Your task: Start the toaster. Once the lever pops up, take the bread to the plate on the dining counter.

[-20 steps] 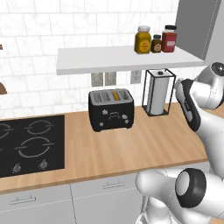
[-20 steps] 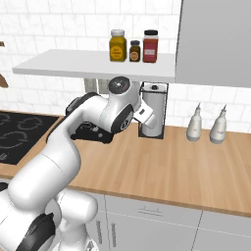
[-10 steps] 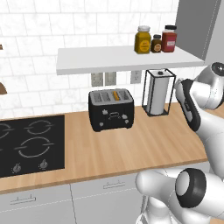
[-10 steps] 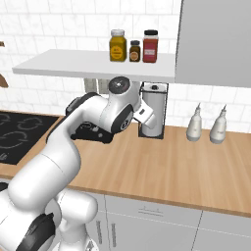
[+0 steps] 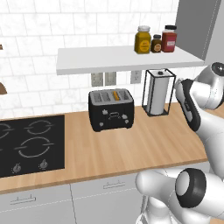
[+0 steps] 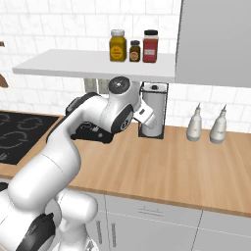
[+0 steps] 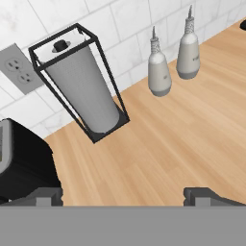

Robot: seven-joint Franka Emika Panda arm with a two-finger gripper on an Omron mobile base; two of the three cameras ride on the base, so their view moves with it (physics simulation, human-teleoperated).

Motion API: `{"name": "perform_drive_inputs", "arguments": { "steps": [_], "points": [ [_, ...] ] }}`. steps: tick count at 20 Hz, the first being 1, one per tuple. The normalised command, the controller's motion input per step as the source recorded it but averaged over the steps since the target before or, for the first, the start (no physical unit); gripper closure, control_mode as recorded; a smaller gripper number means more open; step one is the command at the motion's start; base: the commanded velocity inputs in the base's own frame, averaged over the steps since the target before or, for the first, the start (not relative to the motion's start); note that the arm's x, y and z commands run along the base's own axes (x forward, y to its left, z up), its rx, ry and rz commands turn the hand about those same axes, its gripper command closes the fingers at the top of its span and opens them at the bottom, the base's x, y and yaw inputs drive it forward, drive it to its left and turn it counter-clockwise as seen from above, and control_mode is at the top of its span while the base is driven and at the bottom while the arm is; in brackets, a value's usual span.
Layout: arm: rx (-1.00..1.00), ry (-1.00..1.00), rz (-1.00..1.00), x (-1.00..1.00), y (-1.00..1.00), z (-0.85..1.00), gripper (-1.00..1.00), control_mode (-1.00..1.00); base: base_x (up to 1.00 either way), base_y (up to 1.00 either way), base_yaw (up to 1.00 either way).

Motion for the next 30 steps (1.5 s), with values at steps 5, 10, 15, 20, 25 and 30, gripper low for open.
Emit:
{"name": "perform_drive_inputs", "arguments": {
  "steps": [5, 10, 15, 20, 25, 30],
  "points": [
    [0.0, 0.0, 0.0, 0.0, 0.0, 0.0, -1.0, -1.0, 0.0, 0.0, 0.0],
    [0.0, 0.0, 0.0, 0.0, 0.0, 0.0, -1.0, -1.0, 0.0, 0.0, 0.0],
    [0.0, 0.0, 0.0, 0.0, 0.0, 0.0, -1.0, -1.0, 0.0, 0.0, 0.0],
    [0.0, 0.0, 0.0, 0.0, 0.0, 0.0, -1.0, -1.0, 0.0, 0.0, 0.0],
    [0.0, 0.0, 0.0, 0.0, 0.0, 0.0, -1.0, -1.0, 0.0, 0.0, 0.0],
    [0.0, 0.0, 0.0, 0.0, 0.0, 0.0, -1.0, -1.0, 0.0, 0.0, 0.0]
  ]
}}
